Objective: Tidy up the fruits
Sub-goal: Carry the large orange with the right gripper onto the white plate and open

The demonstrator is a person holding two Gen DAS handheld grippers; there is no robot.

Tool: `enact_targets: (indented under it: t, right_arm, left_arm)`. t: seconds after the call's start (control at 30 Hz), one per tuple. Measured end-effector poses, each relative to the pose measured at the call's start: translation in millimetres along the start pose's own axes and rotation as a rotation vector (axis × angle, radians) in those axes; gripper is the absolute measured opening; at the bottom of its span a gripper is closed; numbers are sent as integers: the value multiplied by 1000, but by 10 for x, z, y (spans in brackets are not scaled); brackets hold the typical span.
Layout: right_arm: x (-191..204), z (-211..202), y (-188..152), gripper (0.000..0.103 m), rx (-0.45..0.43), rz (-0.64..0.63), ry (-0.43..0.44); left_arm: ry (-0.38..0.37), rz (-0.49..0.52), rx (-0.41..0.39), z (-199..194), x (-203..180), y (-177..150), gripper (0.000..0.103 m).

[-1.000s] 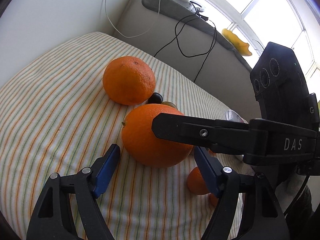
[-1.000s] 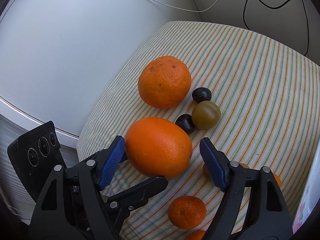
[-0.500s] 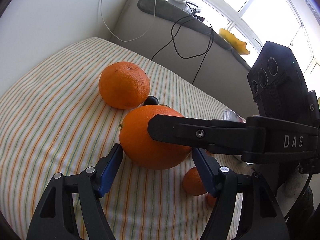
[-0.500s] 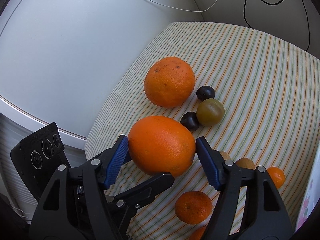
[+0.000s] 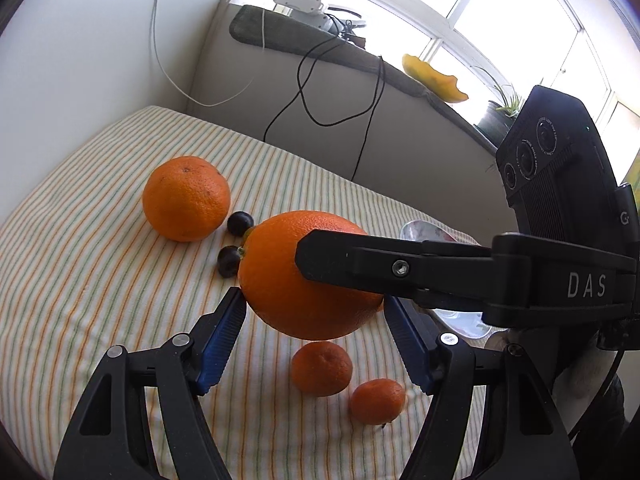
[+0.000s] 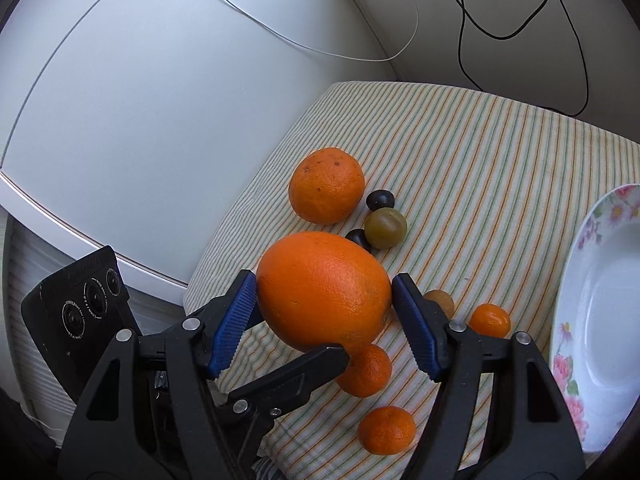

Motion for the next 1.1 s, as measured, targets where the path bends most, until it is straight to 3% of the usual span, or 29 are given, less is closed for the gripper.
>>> enact_targets:
  t: [0.57,1.1]
  right_arm:
    - [-785,-838,31,73,-121,123,-43]
    - [-1501,-1131,-27,73,-161,268,-35]
  left_arm:
    - [-109,122,54,529,-954,173,71]
    - [-148,190,132,925,-1420,139,71]
Point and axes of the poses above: each gripper's, at about its wrist camera, not at the fingertips, and z roughly the way its jaws point, x to its left, y to its top, the point moved 6 cm from there along z, roughly the way its jaws point, and after that the axes turned 13 degrees about z, right-handed, at the moved point
